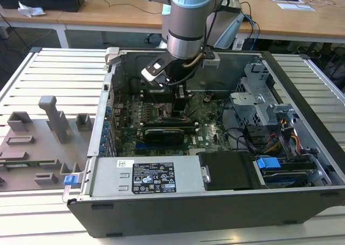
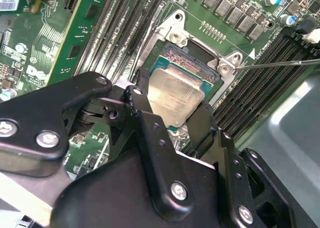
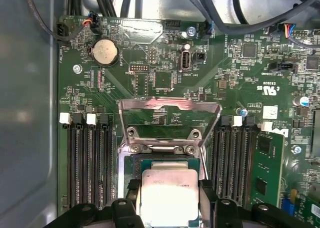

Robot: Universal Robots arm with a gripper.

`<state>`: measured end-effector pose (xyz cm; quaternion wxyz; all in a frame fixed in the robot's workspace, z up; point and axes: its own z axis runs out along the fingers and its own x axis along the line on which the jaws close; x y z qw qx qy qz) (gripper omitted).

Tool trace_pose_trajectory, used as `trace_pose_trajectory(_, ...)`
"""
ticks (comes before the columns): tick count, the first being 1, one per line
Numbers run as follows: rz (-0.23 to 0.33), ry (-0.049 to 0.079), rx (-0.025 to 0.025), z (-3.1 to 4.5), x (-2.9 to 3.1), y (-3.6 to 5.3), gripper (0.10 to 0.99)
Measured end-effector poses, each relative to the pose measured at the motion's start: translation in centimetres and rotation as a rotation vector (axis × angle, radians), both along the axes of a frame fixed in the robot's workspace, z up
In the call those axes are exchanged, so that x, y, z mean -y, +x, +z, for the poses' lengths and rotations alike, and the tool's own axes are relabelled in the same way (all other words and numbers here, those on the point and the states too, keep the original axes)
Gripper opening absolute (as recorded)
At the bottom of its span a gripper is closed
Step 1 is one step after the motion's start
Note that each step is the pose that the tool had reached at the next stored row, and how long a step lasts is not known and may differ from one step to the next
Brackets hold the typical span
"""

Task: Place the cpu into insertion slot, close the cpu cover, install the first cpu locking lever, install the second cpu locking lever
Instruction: 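Place the cpu into insertion slot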

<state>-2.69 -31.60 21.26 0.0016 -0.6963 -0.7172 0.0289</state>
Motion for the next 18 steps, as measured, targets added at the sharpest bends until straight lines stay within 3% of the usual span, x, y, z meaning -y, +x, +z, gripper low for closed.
trace_pose_trajectory(18,-0.009,0.005,0.0000,-1.17,-0.39,-0.26,0.545)
